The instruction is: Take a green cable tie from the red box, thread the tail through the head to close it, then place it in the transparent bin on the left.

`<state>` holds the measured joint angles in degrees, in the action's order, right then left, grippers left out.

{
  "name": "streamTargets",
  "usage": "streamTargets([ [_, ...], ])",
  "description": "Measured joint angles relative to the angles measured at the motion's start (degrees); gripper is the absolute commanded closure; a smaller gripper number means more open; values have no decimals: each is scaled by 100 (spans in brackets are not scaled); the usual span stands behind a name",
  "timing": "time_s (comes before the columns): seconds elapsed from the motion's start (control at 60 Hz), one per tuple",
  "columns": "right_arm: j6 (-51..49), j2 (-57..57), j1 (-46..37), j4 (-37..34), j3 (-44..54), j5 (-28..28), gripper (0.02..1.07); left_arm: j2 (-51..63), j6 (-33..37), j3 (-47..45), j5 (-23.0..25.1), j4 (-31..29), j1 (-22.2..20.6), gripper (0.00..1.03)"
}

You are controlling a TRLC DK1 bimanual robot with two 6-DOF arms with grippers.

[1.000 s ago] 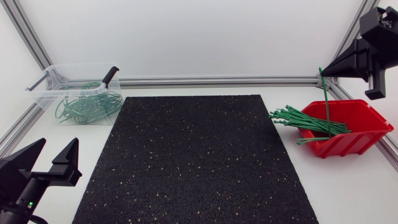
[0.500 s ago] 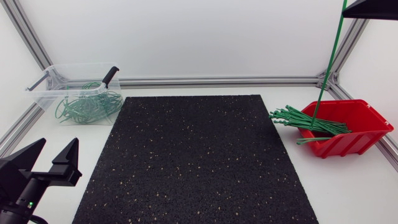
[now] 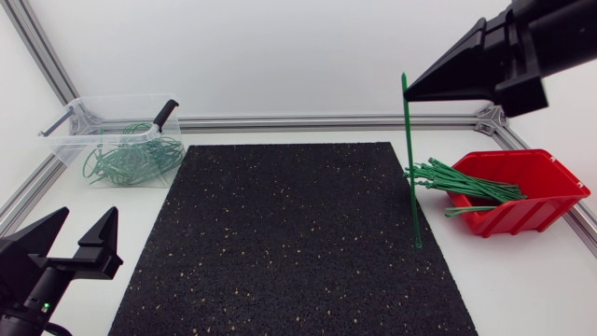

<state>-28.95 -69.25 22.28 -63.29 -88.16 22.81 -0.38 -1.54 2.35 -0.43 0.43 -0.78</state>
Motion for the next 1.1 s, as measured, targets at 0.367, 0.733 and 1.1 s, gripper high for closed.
streamTargets([
  [0.367, 1917, -289, 833, 1108, 476, 289, 102, 0, 0, 0, 0, 0, 0, 4],
  [0.733, 4651, -879, 660, 2813, 1143, 970, 102, 0, 0, 0, 0, 0, 0, 4],
  [1.1, 7326, -1674, 313, 4944, 2017, 1147, 102, 0, 0, 0, 0, 0, 0, 4],
])
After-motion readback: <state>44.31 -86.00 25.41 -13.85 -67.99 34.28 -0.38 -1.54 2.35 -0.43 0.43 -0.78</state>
